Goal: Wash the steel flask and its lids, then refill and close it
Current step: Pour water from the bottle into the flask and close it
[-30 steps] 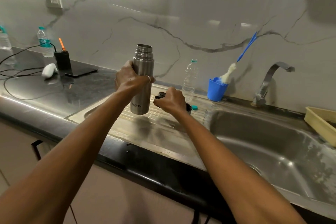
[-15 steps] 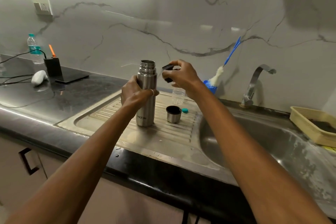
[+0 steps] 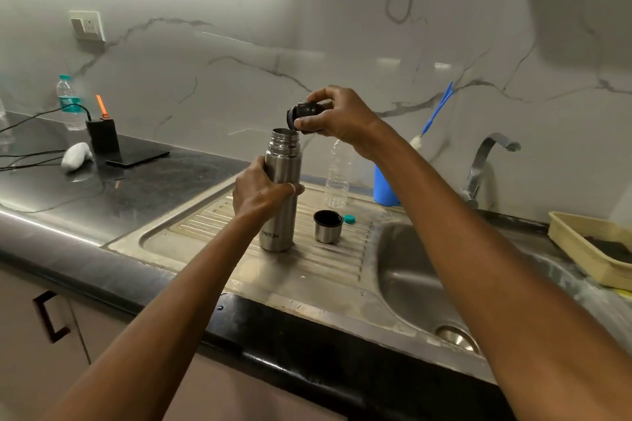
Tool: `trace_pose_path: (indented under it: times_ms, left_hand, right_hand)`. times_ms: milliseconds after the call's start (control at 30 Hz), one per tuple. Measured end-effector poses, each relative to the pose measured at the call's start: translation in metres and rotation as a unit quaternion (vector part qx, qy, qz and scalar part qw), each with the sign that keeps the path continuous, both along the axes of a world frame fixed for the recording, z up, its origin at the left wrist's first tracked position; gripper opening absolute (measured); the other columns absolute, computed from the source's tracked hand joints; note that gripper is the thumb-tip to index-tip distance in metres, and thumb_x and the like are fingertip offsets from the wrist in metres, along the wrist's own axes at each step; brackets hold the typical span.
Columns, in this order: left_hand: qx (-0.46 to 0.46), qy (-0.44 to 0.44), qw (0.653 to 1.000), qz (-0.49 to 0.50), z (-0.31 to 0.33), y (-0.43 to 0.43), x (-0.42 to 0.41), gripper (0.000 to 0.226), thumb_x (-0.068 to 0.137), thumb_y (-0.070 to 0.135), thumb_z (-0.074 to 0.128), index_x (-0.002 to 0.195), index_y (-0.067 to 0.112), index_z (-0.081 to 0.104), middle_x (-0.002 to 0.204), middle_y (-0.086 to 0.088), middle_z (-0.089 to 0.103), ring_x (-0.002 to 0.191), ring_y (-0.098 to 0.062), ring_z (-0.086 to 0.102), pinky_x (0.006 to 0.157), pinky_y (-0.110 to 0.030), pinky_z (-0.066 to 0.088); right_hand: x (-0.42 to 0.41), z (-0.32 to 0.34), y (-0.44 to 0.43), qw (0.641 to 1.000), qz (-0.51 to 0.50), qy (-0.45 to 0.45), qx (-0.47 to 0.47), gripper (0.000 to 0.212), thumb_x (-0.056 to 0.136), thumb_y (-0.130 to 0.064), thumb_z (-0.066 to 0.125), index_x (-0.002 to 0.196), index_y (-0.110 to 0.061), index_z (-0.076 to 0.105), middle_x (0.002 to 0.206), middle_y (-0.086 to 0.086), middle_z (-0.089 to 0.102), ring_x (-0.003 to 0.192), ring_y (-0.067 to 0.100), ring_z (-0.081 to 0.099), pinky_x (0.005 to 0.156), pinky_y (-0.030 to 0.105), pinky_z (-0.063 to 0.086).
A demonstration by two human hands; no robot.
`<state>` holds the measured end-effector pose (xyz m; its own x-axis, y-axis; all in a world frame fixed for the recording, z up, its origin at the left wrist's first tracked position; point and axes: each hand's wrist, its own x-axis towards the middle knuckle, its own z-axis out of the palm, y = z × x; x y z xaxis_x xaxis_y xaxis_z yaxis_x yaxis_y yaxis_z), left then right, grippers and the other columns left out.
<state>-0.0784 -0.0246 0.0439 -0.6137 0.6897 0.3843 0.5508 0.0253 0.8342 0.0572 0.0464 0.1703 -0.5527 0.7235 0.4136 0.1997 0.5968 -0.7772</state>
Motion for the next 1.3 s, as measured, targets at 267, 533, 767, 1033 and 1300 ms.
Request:
trace_pose_path:
  times_ms: [267, 533, 767, 1033, 1300]
  left_hand:
    - [-0.006, 0.006, 1.000, -0.004, -0.006, 0.004, -0.005, 0.066, 0.069, 0.037, 0.090, 0.123, 0.021, 0.056, 0.108, -0.002, 0.064, 0.098, -0.022, 0.060, 0.085, -0.040, 0.053]
    - [-0.015, 0.014, 0.999, -0.031, -0.011, 0.011, -0.011, 0.072, 0.070, 0.038, 0.090, 0.128, 0.023, 0.052, 0.115, -0.002, 0.064, 0.103, -0.023, 0.061, 0.091, -0.044, 0.055]
    - [-0.018, 0.013, 0.999, -0.042, -0.013, 0.013, -0.016, 0.070, 0.069, 0.039, 0.090, 0.126, 0.022, 0.052, 0.115, -0.002, 0.064, 0.103, -0.023, 0.061, 0.088, -0.041, 0.053]
    - [-0.022, 0.015, 0.999, -0.046, -0.012, 0.014, -0.017, 0.070, 0.070, 0.038, 0.090, 0.126, 0.022, 0.052, 0.114, -0.003, 0.064, 0.103, -0.024, 0.060, 0.091, -0.043, 0.054]
    - [-0.022, 0.021, 0.999, -0.041, -0.014, 0.017, -0.019, 0.071, 0.069, 0.041, 0.091, 0.125, 0.023, 0.052, 0.109, 0.002, 0.059, 0.100, -0.021, 0.058, 0.082, -0.035, 0.048]
  right_hand:
    - [-0.022, 0.034, 0.002, 0.987, 0.026, -0.156, 0.042, 0.060, 0.080, -0.006, 0.080, 0.134, -0.015, 0.057, 0.122, 0.009, 0.064, 0.110, 0.023, 0.063, 0.086, 0.027, 0.051]
    - [-0.033, 0.034, 0.000, 0.966, 0.050, -0.248, 0.055, 0.054, 0.088, -0.002, 0.071, 0.139, -0.009, 0.056, 0.123, 0.005, 0.062, 0.117, 0.022, 0.057, 0.101, 0.032, 0.047]
    - [-0.035, 0.032, 0.000, 0.958, 0.056, -0.274, 0.055, 0.053, 0.089, 0.003, 0.067, 0.140, -0.006, 0.055, 0.133, 0.010, 0.060, 0.125, 0.024, 0.055, 0.111, 0.037, 0.045]
    - [-0.040, 0.028, 0.000, 0.954, 0.046, -0.289, 0.072, 0.045, 0.089, -0.013, 0.074, 0.133, -0.012, 0.064, 0.121, 0.003, 0.064, 0.115, 0.020, 0.060, 0.095, 0.027, 0.053]
    - [-0.045, 0.026, 0.001, 0.942, -0.032, -0.311, 0.120, 0.060, 0.080, -0.057, 0.077, 0.116, -0.009, 0.068, 0.109, 0.003, 0.067, 0.090, 0.013, 0.063, 0.073, 0.024, 0.055]
